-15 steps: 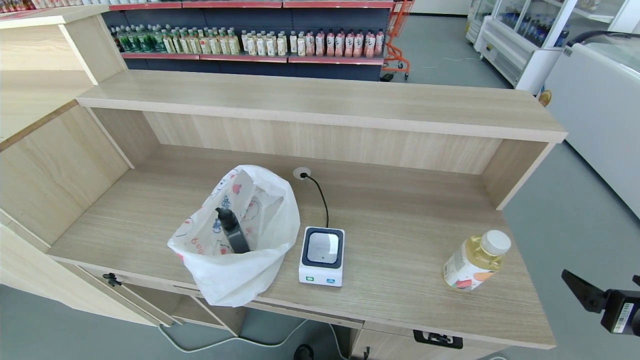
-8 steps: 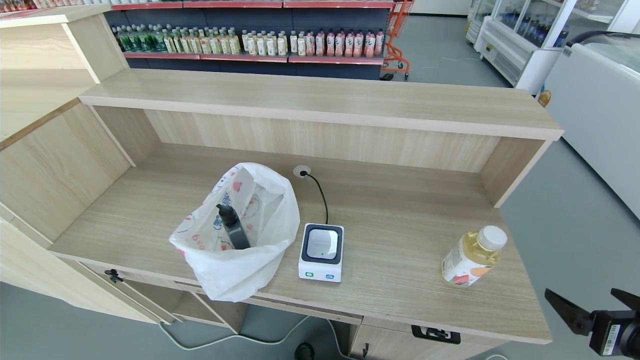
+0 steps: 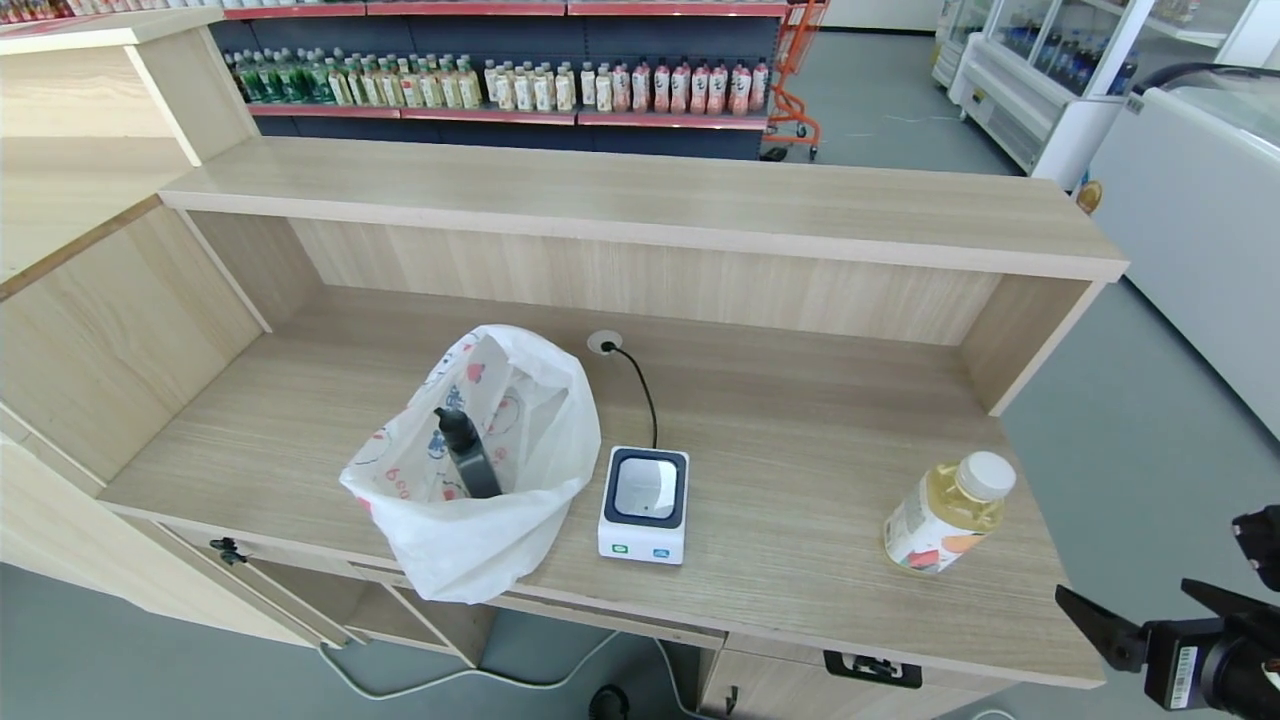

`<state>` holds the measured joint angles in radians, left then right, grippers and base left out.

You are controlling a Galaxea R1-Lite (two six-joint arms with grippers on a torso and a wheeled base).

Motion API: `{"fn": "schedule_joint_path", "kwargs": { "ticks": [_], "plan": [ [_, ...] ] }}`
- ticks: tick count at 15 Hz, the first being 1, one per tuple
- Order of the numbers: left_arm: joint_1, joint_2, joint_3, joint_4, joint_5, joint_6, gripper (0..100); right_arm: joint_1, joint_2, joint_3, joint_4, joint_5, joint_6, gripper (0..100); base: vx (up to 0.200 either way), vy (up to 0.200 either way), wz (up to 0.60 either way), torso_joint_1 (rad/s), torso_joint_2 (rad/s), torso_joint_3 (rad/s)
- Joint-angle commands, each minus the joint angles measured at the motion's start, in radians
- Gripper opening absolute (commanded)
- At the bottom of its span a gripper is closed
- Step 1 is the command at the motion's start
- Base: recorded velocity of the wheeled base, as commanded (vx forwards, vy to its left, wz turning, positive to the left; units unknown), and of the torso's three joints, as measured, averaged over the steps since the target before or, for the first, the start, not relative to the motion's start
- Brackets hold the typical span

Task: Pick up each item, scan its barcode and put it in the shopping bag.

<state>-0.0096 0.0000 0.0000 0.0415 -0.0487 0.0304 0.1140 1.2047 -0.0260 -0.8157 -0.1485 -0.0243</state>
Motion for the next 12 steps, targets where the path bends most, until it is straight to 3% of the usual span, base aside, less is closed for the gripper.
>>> {"fn": "schedule_joint_path", "kwargs": {
  "ticks": [1, 12],
  "plan": [
    [0.000, 0.002, 0.000, 0.000, 0.000, 0.000, 100, 0.004, 0.026, -0.005, 0.001, 0.000, 0.000, 100, 0.000, 0.000, 0.00, 0.000, 0.00, 0.000],
    [0.000, 0.002, 0.000, 0.000, 0.000, 0.000, 100, 0.027, 0.015, -0.005, 0.001, -0.002, -0.008, 100, 0.000, 0.000, 0.00, 0.000, 0.00, 0.000]
  ]
}}
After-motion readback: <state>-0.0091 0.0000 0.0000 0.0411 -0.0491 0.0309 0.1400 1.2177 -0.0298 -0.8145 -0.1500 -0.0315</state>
